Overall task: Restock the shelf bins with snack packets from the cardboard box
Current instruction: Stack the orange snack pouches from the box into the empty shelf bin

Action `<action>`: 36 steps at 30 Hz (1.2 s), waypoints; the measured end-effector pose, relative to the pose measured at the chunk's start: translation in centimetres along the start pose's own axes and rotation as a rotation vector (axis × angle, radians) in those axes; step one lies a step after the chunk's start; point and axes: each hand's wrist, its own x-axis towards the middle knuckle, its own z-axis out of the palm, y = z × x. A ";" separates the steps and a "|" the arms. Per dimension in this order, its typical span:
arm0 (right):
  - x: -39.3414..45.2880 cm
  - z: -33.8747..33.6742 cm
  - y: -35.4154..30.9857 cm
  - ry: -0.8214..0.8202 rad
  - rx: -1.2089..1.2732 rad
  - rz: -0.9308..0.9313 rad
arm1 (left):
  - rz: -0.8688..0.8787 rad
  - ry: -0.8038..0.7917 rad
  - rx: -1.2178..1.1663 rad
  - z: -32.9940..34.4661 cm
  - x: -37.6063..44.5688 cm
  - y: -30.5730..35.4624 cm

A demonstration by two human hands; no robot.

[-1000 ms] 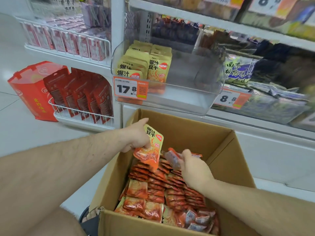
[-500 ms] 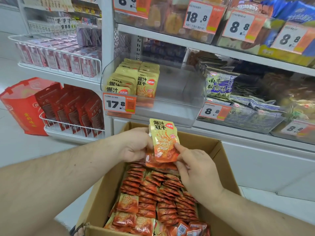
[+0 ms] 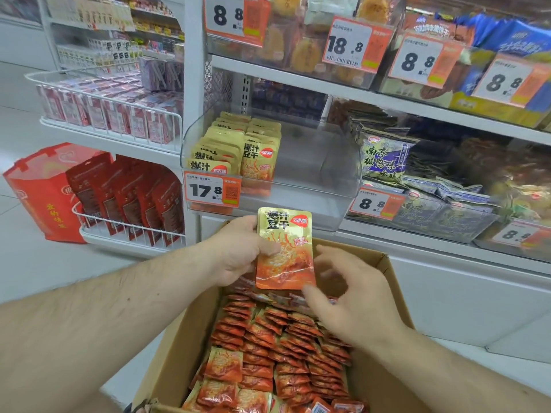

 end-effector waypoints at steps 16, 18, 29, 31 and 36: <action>4.3 -0.5 0.1 -0.374 0.814 0.678 | 0.130 -0.214 0.335 0.0 -0.5 0.9; 5.7 -1.2 -0.5 -0.286 0.781 0.661 | 0.278 -0.029 0.429 -0.5 -0.2 1.7; 22.9 0.9 -0.7 -0.046 0.467 0.435 | 0.496 0.499 1.387 -3.7 2.6 2.7; 24.7 3.3 -0.2 -0.118 0.423 0.493 | 0.478 0.482 1.445 -3.8 3.2 2.7; 25.9 7.2 0.4 -0.286 0.226 0.594 | 0.484 0.468 1.488 -4.6 4.1 2.2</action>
